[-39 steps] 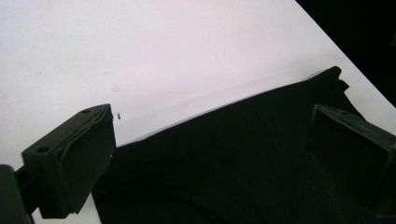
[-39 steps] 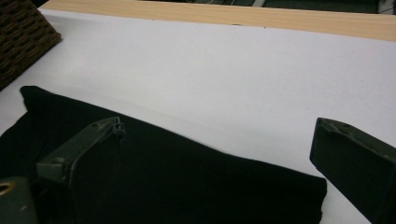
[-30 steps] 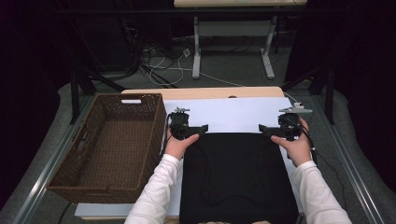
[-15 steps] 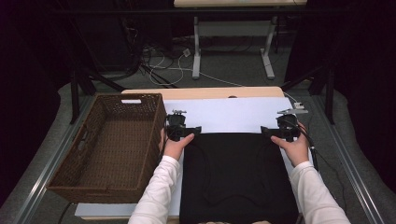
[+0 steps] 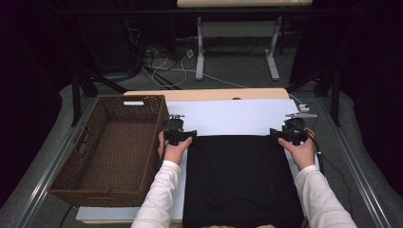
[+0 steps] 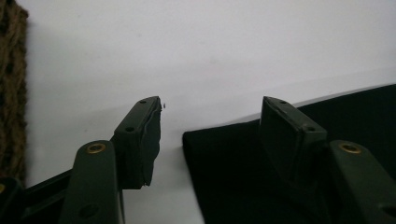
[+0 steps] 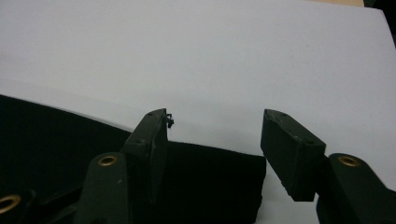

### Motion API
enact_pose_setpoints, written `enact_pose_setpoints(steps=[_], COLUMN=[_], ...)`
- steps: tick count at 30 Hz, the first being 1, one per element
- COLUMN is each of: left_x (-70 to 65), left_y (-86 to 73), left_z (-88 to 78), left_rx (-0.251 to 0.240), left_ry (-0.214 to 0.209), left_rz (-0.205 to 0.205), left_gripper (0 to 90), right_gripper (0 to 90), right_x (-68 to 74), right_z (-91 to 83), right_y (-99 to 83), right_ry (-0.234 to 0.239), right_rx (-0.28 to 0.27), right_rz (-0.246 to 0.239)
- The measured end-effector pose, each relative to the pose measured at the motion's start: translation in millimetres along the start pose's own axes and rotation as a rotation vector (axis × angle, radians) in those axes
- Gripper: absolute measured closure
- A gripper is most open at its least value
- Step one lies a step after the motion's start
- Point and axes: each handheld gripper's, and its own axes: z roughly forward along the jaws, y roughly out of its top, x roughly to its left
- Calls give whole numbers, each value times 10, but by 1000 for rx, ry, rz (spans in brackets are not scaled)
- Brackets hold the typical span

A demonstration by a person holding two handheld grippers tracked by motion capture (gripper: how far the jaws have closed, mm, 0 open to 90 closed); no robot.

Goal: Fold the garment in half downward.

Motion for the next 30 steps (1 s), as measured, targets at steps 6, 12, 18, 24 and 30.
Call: enact_pose_setpoints(steps=[6,12,18,24,30], left_x=[39,47,50,3,-19], left_y=[-32,-55,-72,-78,-82], left_z=[76,151,198,216,226], left_rx=[40,51,55,54,61], left_ry=[-6,3,13,29,24], left_rz=[-23,-54,-46,-15,7], left_gripper=[479,541,573,639,729], right_gripper=[414,431,452,455,482], right_x=[-11,-26,-27,-38,-50], right_z=[38,58,64,72,81], right_y=[-22,-37,-42,-42,-49], right_ry=[-11,-18,-19,-23,-20], right_rx=[7,13,13,24,32], right_rz=[-5,-5,-13,-2,9])
